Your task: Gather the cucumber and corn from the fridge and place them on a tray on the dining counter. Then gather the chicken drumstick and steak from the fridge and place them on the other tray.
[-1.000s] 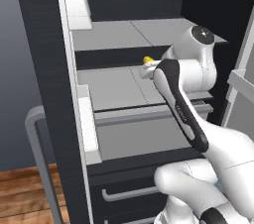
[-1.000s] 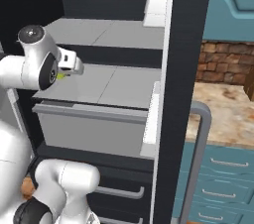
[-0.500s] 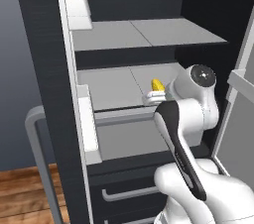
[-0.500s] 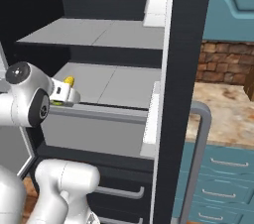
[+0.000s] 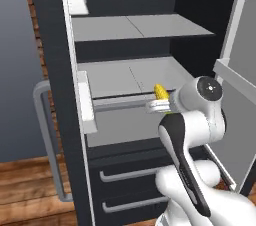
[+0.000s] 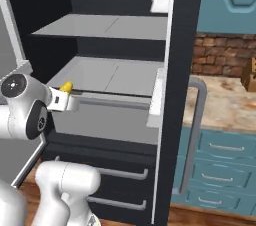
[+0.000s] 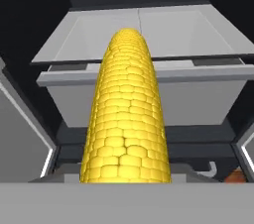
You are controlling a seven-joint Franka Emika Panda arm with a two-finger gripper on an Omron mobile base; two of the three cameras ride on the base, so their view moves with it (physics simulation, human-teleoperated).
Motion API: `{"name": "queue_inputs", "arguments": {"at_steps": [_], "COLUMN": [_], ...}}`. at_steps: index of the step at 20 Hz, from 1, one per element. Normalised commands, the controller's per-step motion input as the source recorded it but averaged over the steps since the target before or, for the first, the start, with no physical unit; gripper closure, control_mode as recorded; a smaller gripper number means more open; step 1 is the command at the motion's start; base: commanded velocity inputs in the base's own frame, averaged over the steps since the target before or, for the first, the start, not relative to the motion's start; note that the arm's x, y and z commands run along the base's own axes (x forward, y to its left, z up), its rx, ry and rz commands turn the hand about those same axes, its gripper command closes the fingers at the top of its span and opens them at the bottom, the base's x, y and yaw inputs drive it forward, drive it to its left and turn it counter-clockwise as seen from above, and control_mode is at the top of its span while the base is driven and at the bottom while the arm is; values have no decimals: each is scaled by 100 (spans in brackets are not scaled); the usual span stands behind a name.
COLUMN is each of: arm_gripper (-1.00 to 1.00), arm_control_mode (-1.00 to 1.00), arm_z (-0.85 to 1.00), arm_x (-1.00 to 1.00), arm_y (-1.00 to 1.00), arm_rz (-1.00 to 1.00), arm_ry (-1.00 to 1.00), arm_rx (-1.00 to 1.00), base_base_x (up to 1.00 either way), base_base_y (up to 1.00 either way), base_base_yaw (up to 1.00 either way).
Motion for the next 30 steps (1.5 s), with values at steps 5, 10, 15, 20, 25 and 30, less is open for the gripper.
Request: {"name": "queue_inputs", "arguments": {"at_steps": [5,10,15,20,25,30], "arm_gripper": [100,100,100,100,100,100], "arm_control_mode": [100,100,100,100,100,100], "arm_z": [0,0,0,0,0,0], "arm_x": [0,0,0,0,0,0], "arm_y": [0,0,0,0,0,0], "arm_rz": [0,0,0,0,0,0], "arm_ry": [0,0,0,0,0,0], "arm_rx": [0,0,0,0,0,0], "base_base_x": [-100,-69,-27,-18,-16,2], "base_base_y": [-9,1,8,1,0,0], "base_base_yaw": [-13,-53,-72,-77,-77,-85]}}
